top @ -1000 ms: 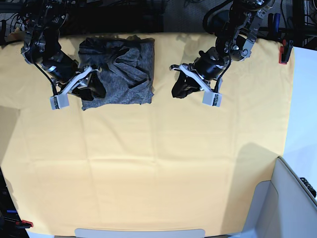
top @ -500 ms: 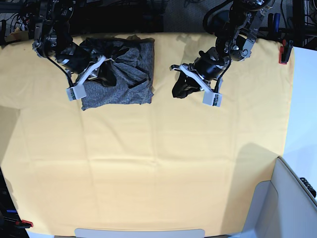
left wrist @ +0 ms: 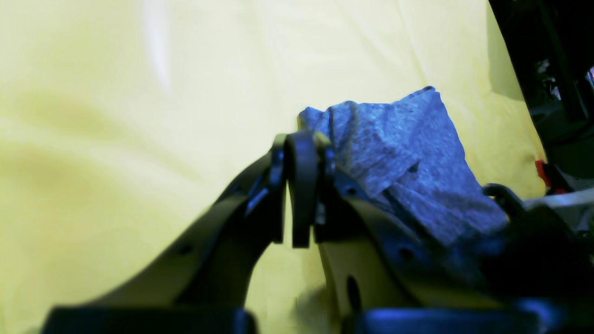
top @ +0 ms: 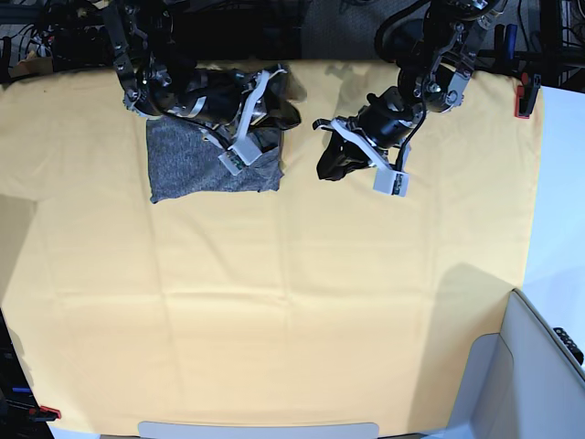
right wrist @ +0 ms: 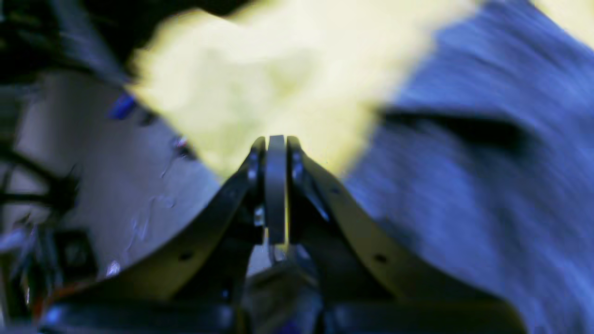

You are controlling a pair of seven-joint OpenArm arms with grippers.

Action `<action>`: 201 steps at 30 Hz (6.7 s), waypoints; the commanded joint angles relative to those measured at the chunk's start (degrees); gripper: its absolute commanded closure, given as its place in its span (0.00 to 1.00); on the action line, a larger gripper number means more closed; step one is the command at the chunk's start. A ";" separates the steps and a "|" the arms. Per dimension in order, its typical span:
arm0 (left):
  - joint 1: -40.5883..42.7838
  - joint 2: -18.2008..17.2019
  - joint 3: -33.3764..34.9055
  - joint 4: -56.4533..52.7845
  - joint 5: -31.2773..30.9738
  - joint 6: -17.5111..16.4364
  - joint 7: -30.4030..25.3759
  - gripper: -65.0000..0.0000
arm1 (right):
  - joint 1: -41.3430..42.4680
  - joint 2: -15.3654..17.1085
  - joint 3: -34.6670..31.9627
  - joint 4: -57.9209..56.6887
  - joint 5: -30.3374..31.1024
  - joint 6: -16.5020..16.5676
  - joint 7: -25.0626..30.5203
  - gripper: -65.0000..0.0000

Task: Fold the T-shirt properly
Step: 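Pat and smooth the folded bundle with the right gripper, then grasp opposite sides of the folded bundle with both grippers, then lift the bundle with both grippers and pull it toward the table center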

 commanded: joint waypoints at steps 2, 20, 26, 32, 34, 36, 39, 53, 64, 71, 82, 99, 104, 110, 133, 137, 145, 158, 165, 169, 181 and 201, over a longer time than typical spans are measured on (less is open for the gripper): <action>-0.37 -0.22 -0.25 0.94 -0.24 -0.51 -1.33 1.00 | 1.85 1.34 -0.60 1.03 2.10 0.11 1.17 0.98; 0.60 -0.22 -0.33 0.85 -0.07 -0.51 -1.33 1.00 | -6.33 2.93 13.11 1.82 -2.38 -24.24 5.56 1.00; 0.60 -0.22 -0.33 0.85 -0.07 -0.51 -1.33 1.00 | -6.06 2.57 5.99 2.00 -3.87 -24.42 2.04 1.00; 0.60 -0.22 -0.33 0.85 -0.07 -0.51 -1.33 1.00 | -3.95 2.22 -1.66 2.00 -3.79 -24.24 1.60 1.00; 0.60 -0.22 -0.33 0.85 -0.07 -0.51 -1.25 1.00 | -3.78 2.22 -2.27 2.00 -3.79 -24.24 1.60 1.00; 0.60 -0.22 -0.33 0.85 -0.07 -0.51 -1.25 1.00 | -3.69 2.22 -2.27 2.00 -3.79 -24.24 1.60 1.00; 0.78 -0.22 -0.33 0.85 -0.07 -0.51 -1.25 1.00 | -3.51 2.22 -2.27 2.09 -3.79 -24.24 1.60 1.00; 0.95 -0.22 -0.25 0.94 -0.16 -0.51 -1.25 0.99 | -2.72 2.31 10.30 3.58 -3.79 -24.42 1.60 0.97; 0.95 -0.22 -0.33 1.03 -0.16 -0.51 4.64 0.98 | 2.02 8.38 24.80 -2.57 7.73 -24.24 3.54 0.48; 1.39 -0.22 -0.25 1.03 -0.16 -0.43 4.64 0.73 | 8.35 10.84 25.24 -15.06 17.14 -11.93 1.96 0.33; 5.08 -0.22 -2.62 1.03 -0.07 -0.43 5.00 0.67 | 9.94 9.78 25.24 -29.83 16.70 -2.44 1.69 0.33; 6.49 0.05 -2.36 1.21 -0.33 -0.51 13.35 0.66 | 11.69 5.91 19.35 -33.87 16.70 -2.44 1.60 0.34; 6.75 0.05 -2.18 1.29 -0.95 -0.60 13.44 0.66 | 11.52 5.12 18.91 -33.87 16.70 -2.44 1.60 0.41; 7.37 0.05 -2.44 1.12 -10.27 -0.69 17.04 0.58 | 11.52 5.04 18.91 -33.87 16.61 -2.61 1.60 0.83; 4.20 0.13 -7.28 -4.51 -31.54 -0.69 26.01 0.52 | 10.73 4.77 18.91 -33.87 16.61 -2.70 1.60 0.85; 4.29 0.22 -7.19 -4.51 -31.54 -0.69 26.45 0.51 | 10.73 4.77 18.91 -33.78 16.61 -2.70 1.69 0.81; 3.76 0.93 -4.55 -8.02 -28.55 -0.69 26.45 0.51 | 10.64 4.77 19.00 -33.78 16.61 -2.70 1.69 0.80; 1.65 2.68 2.48 -8.20 -22.14 -0.69 26.18 0.51 | 10.64 4.68 19.18 -33.78 16.61 -2.70 1.69 0.80; -0.02 2.68 2.65 -9.43 -22.14 -0.69 26.45 0.52 | 10.64 4.77 19.35 -33.78 16.61 -2.70 1.69 0.80; -0.46 2.68 4.68 -10.93 -22.14 -0.69 26.53 0.57 | 10.64 4.68 19.35 -33.78 16.61 -2.70 1.78 0.81; -5.55 2.42 8.02 -13.04 -22.05 -0.25 29.17 1.00 | 10.46 4.86 19.09 -31.32 12.65 -2.70 1.69 0.98; -23.93 1.45 8.28 -23.06 -21.96 4.23 33.13 1.00 | -2.20 1.96 28.67 -16.55 3.95 -2.88 1.96 0.98</action>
